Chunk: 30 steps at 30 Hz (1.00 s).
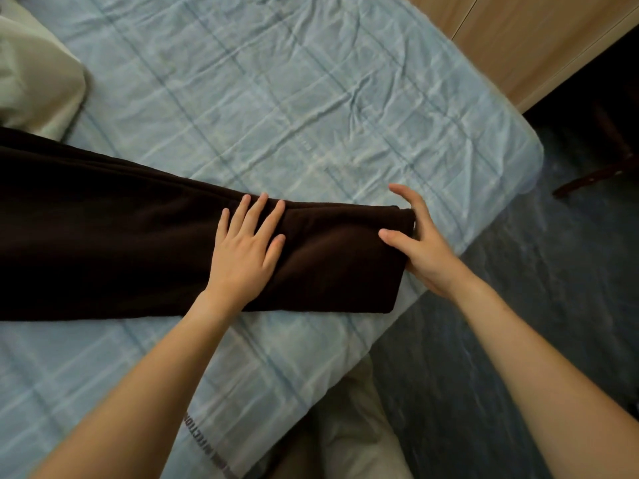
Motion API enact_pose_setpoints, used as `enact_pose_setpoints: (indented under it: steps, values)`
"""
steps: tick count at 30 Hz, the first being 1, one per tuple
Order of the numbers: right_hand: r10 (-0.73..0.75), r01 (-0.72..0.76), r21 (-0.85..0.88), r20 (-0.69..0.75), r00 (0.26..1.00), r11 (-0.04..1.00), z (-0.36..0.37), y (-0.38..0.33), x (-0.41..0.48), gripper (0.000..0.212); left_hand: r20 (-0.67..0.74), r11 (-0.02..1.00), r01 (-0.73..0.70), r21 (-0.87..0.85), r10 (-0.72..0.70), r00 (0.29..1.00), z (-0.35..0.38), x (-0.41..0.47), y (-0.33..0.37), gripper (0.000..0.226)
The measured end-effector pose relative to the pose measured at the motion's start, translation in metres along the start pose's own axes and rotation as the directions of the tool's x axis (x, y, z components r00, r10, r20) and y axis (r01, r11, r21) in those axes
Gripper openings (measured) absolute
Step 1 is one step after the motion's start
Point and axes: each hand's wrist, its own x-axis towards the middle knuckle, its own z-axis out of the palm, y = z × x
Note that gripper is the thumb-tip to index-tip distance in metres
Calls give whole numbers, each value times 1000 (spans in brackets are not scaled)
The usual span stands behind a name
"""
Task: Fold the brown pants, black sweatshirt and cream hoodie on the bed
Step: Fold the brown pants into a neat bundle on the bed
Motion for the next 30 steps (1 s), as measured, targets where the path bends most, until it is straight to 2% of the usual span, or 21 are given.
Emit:
enact_pose_setpoints:
  steps: [2, 5, 9, 11, 13, 17, 20, 22, 26, 30]
  values:
    - [-64, 65, -60, 18, 998, 996, 0, 0, -4, 63, 5, 1000, 0, 15, 0, 1000, 0, 0, 0, 58]
    - [-94, 104, -133, 82, 992, 986, -2, 5, -6, 55, 6, 999, 2, 39, -3, 1000, 2, 1, 1, 57]
    - [-100, 100, 5, 108, 989, 995, -6, 11, -10, 48, -3, 997, 21, 77, -21, 1000, 7, 4, 1, 56]
    - [-118, 117, 12, 137, 984, 993, -8, 12, -12, 40, -12, 995, 31, 92, -30, 999, 10, 4, 1, 56]
    - [-124, 137, -73, 160, 979, 988, -7, 12, -11, 42, -22, 993, 42, 107, -40, 999, 11, 5, 2, 55]
    - [-74, 128, -242, 220, 973, 962, -2, 17, -9, 64, -26, 991, 57, 122, -54, 998, 12, 6, 5, 55]
    - [-42, 79, -233, 159, 986, 969, -11, 17, -2, 53, -11, 990, 74, 122, -73, 997, 8, 6, 7, 55]
    - [-24, 56, -215, 147, 989, 975, -20, 9, 11, 48, -14, 991, 95, 91, -94, 995, 3, 9, 12, 55]
    - [-56, 92, -202, 179, 982, 975, -44, -27, 49, 53, -92, 986, 162, -28, -164, 982, -15, 31, 30, 52]
    - [-88, 142, -231, 229, 970, 963, -88, -74, 88, 55, -151, 975, 167, -146, -188, 970, -31, 73, 65, 52]
